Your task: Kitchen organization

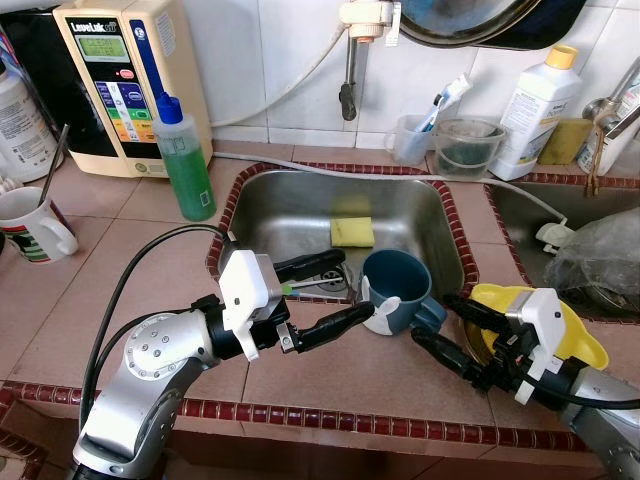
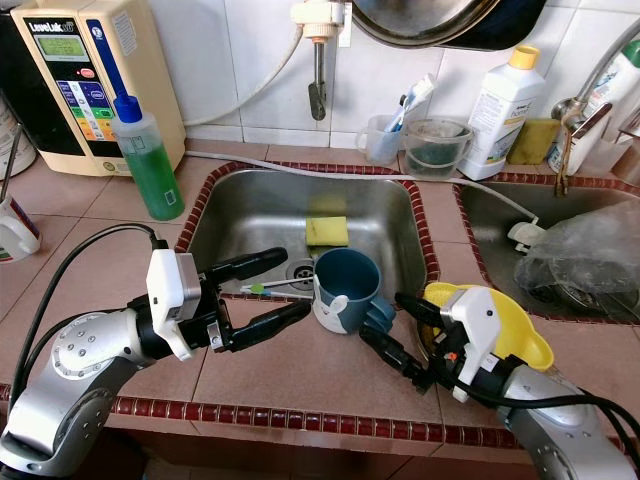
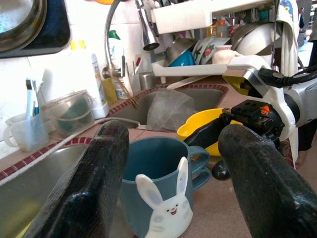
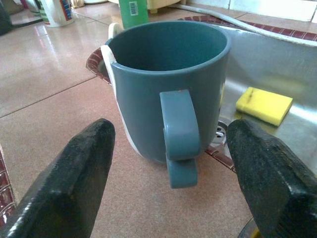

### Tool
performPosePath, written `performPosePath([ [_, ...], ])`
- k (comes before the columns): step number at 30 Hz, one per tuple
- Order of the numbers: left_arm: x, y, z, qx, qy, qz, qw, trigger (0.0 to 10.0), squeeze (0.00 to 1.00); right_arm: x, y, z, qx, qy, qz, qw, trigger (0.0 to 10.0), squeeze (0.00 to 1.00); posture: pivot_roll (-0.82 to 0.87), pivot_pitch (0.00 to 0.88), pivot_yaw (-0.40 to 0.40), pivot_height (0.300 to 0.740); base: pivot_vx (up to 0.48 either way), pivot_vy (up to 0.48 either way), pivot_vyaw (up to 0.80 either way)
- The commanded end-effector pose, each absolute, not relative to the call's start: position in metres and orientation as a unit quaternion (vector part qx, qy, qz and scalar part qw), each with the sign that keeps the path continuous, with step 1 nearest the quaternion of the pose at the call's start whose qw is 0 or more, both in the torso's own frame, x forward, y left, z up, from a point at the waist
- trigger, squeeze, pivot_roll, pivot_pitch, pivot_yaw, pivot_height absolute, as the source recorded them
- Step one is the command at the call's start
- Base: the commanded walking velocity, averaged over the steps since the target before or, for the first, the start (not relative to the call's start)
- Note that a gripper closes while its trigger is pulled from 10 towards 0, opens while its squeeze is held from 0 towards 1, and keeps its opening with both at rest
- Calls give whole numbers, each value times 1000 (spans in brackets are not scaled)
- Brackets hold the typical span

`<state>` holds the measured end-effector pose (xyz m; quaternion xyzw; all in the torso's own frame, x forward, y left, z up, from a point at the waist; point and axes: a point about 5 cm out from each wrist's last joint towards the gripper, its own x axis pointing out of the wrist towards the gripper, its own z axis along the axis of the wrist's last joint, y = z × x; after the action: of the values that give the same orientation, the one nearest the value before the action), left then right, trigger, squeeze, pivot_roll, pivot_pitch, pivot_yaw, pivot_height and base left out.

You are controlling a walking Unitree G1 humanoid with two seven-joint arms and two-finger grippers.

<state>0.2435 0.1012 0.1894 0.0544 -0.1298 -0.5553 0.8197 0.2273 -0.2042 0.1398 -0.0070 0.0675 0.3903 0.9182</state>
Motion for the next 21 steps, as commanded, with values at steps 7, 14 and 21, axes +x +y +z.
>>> performPosePath([
  [7, 243, 100, 193, 55, -135, -556, 818, 10000, 0, 230, -206, 141, -8, 70, 394, 916, 0, 0, -171, 81, 4, 740, 0, 0, 0],
  [14, 243, 99, 193, 55, -136, -555, 819, 10000, 0, 231, -206, 142, -7, 69, 397, 915, 0, 0, -169, 79, 3, 740, 0, 0, 0],
  [21, 242, 100, 193, 55, -135, -555, 819, 10000, 0, 231, -206, 142, -5, 70, 399, 914, 0, 0, -169, 79, 2, 740, 0, 0, 0],
])
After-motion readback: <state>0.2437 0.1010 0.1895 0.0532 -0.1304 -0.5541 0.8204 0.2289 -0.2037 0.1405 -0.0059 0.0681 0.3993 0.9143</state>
